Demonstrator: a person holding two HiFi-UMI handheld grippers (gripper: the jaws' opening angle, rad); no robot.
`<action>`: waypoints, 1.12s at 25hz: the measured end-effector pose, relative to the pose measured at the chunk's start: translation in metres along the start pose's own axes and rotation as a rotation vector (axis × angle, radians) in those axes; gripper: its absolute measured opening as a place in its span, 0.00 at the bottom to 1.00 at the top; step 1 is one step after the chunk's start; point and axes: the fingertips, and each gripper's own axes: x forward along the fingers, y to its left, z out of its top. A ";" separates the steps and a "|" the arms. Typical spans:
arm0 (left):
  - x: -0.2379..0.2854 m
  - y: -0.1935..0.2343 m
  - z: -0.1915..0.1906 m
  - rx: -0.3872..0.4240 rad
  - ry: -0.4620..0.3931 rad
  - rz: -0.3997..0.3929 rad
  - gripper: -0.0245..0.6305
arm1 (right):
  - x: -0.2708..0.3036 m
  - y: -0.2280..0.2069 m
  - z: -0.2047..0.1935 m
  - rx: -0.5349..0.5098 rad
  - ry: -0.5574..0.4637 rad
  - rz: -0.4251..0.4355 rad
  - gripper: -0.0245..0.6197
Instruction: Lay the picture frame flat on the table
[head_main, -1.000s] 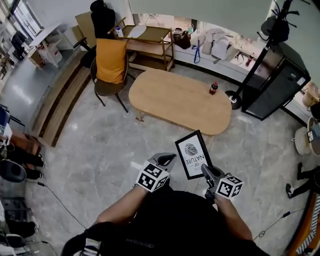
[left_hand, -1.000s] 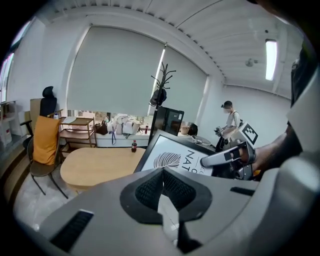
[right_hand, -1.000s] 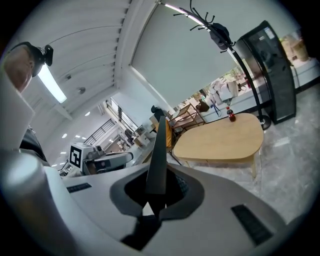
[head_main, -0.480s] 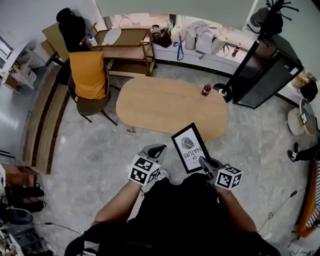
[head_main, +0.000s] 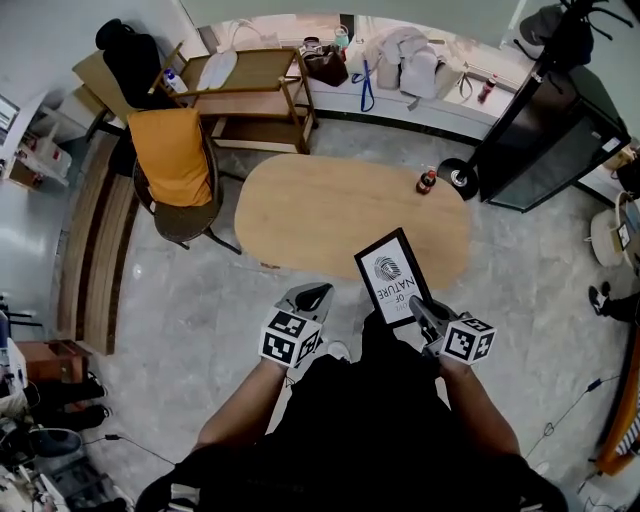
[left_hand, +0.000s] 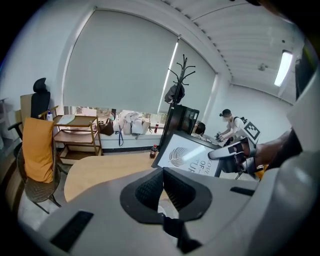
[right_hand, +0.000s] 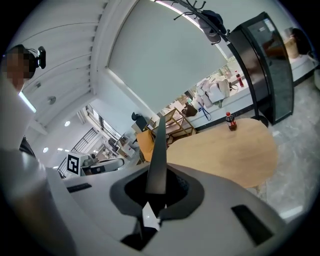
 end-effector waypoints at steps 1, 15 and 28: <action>0.009 0.005 0.006 0.004 0.010 0.005 0.04 | 0.007 -0.009 0.011 0.017 -0.005 0.002 0.06; 0.174 0.059 0.072 -0.050 0.138 0.102 0.04 | 0.145 -0.247 0.092 0.535 -0.102 -0.041 0.06; 0.202 0.107 0.016 -0.132 0.336 0.065 0.04 | 0.302 -0.345 0.011 0.809 -0.059 -0.165 0.06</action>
